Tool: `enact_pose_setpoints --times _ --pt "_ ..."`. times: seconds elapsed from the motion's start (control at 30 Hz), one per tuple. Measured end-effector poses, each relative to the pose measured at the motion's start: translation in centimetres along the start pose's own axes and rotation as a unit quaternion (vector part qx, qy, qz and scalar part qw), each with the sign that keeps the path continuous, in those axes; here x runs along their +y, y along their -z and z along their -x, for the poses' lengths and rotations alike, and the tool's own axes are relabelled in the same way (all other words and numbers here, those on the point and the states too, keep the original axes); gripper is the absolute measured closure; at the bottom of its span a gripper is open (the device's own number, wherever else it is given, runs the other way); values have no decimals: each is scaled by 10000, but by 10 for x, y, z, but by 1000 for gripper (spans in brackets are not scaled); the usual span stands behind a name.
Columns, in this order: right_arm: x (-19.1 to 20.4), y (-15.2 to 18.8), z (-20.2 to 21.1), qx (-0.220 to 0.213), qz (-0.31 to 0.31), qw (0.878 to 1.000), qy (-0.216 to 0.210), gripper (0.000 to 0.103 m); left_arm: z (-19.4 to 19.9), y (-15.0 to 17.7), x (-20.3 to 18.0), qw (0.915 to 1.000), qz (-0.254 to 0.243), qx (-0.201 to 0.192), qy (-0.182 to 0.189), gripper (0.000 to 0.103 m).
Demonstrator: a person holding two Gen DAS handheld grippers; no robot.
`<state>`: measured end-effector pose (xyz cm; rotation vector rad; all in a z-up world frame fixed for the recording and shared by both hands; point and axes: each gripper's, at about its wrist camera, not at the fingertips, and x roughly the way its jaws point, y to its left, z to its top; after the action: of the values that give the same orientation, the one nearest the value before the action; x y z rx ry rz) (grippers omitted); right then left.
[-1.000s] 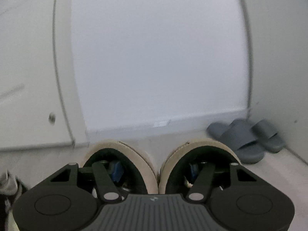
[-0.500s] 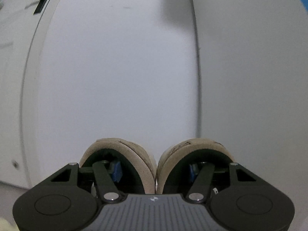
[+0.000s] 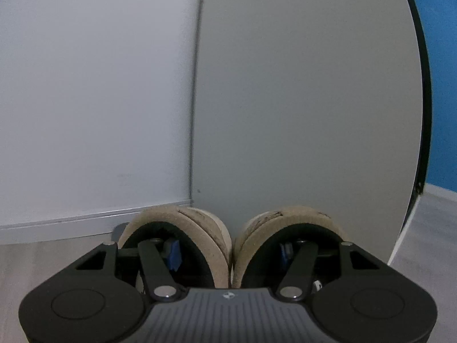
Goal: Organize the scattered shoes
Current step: 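Carry the Jordan sneakers to the corner and set them by the grey slides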
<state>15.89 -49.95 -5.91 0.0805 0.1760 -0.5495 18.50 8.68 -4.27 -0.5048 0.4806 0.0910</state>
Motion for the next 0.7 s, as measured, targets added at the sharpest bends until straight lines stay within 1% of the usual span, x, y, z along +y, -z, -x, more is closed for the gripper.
enact_pose_setpoints --times 0.27,0.5,0.7 --pt "-10 -4 -57 305 -88 9995 -11 43 -8 3 -13 9993 -354 123 7 1" --pt "-18 -7 -106 572 -165 9982 -20 43 -16 7 -20 9984 -522 207 -41 1" --pt "-14 -2 -144 731 -16 9963 -446 43 -28 13 -31 9966 -745 344 -25 1"
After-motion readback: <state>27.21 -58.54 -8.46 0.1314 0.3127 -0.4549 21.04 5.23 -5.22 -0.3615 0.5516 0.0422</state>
